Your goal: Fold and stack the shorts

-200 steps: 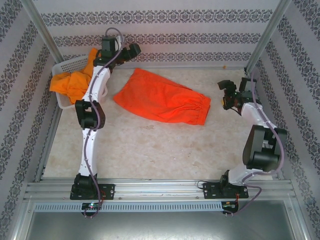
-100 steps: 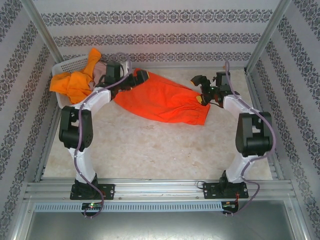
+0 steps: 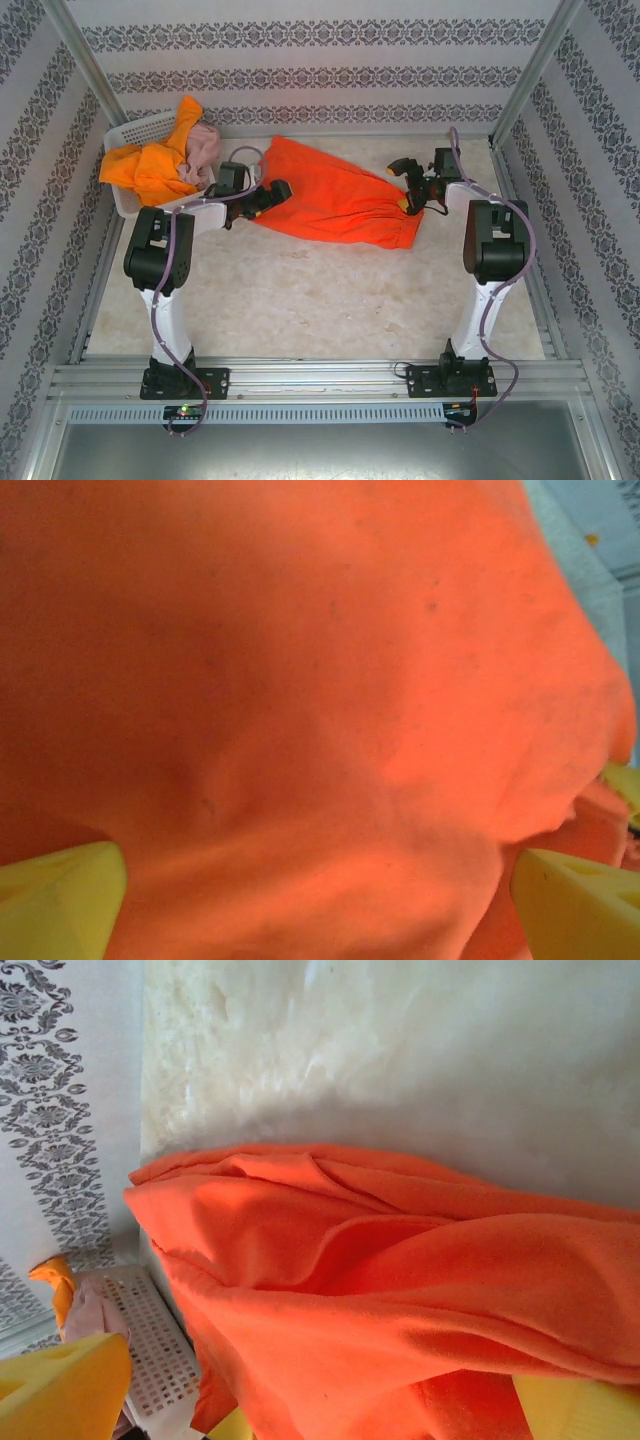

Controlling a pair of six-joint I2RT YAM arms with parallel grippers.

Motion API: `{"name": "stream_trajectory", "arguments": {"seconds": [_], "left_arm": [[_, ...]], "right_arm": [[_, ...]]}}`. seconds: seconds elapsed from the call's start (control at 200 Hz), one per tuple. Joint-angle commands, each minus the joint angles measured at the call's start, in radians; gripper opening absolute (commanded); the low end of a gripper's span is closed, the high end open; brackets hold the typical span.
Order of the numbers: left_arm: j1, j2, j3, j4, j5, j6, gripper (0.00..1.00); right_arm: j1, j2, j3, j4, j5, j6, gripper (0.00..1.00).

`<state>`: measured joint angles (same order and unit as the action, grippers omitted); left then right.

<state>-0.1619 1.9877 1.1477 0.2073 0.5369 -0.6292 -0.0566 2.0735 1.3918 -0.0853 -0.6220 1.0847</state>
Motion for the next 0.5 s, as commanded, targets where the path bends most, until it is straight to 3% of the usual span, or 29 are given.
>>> {"name": "stream_trajectory", "arguments": {"seconds": [0.0, 0.275, 0.395, 0.495], "left_arm": [[0.006, -0.046, -0.089, 0.048, -0.031, -0.001, 0.99], [-0.032, -0.23, -0.395, 0.159, -0.074, -0.094, 0.98], [-0.06, -0.372, -0.469, 0.131, -0.085, -0.105, 0.98], [-0.06, -0.481, -0.412, 0.023, -0.094, -0.082, 1.0]], "right_arm": [[-0.005, 0.056, 0.058, -0.059, -0.008, -0.048, 0.98], [0.024, 0.094, 0.222, -0.149, -0.105, -0.158, 0.98], [0.026, -0.02, 0.189, -0.139, -0.139, -0.2, 0.98], [0.036, -0.148, 0.102, -0.112, -0.137, -0.216, 0.98]]}}
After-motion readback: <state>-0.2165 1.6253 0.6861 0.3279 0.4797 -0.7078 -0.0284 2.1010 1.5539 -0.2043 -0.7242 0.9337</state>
